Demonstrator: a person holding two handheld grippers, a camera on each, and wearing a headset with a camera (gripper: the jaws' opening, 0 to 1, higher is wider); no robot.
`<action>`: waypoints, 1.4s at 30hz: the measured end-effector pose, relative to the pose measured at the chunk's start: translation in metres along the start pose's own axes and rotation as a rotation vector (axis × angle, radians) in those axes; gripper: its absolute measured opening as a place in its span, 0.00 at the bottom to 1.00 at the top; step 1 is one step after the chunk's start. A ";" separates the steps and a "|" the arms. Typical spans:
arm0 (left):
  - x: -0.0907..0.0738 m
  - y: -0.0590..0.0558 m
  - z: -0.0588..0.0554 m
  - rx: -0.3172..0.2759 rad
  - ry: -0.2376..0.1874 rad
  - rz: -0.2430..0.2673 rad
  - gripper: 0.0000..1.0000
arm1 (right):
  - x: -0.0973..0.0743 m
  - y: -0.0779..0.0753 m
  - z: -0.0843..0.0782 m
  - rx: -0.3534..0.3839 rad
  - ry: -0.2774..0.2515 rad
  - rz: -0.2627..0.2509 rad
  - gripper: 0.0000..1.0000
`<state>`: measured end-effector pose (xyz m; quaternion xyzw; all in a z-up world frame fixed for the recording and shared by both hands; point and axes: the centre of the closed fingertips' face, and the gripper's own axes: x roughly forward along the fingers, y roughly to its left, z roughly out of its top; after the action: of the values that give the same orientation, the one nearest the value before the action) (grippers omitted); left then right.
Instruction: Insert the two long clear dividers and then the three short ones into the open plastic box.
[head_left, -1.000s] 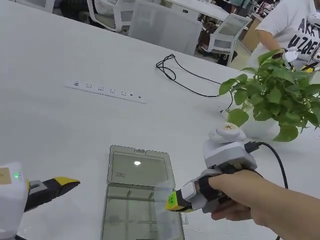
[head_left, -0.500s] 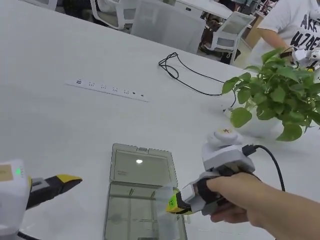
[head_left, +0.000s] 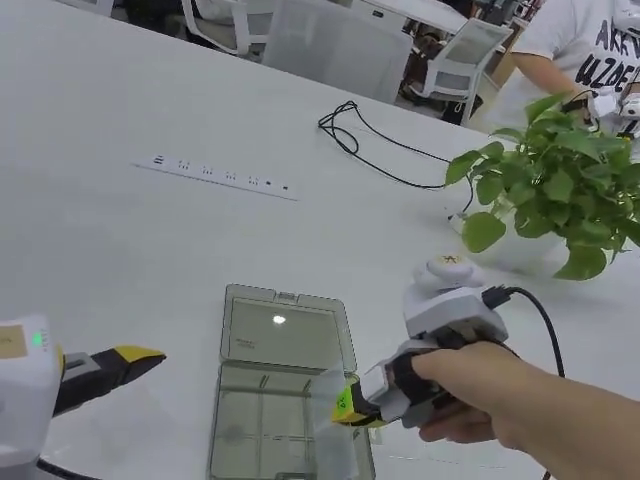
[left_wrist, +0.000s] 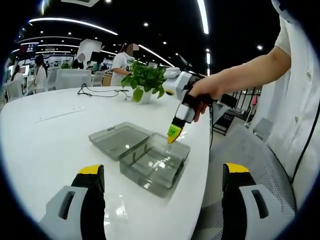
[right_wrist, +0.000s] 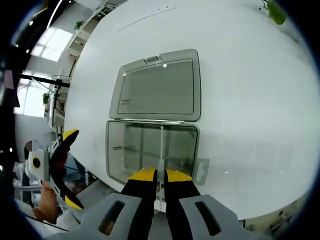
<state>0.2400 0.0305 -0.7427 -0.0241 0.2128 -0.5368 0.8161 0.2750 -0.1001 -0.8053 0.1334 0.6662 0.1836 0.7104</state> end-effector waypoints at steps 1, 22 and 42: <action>0.000 0.000 0.000 -0.001 -0.001 -0.001 1.00 | 0.000 0.000 -0.001 -0.003 0.001 -0.002 0.07; 0.001 -0.001 -0.001 -0.006 -0.004 -0.005 1.00 | -0.004 0.003 0.003 0.009 0.006 0.014 0.06; 0.001 -0.001 -0.002 -0.005 0.000 -0.005 1.00 | -0.001 0.004 0.001 -0.024 0.010 0.001 0.07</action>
<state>0.2389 0.0295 -0.7444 -0.0264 0.2141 -0.5382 0.8147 0.2760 -0.0967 -0.8022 0.1241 0.6674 0.1926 0.7086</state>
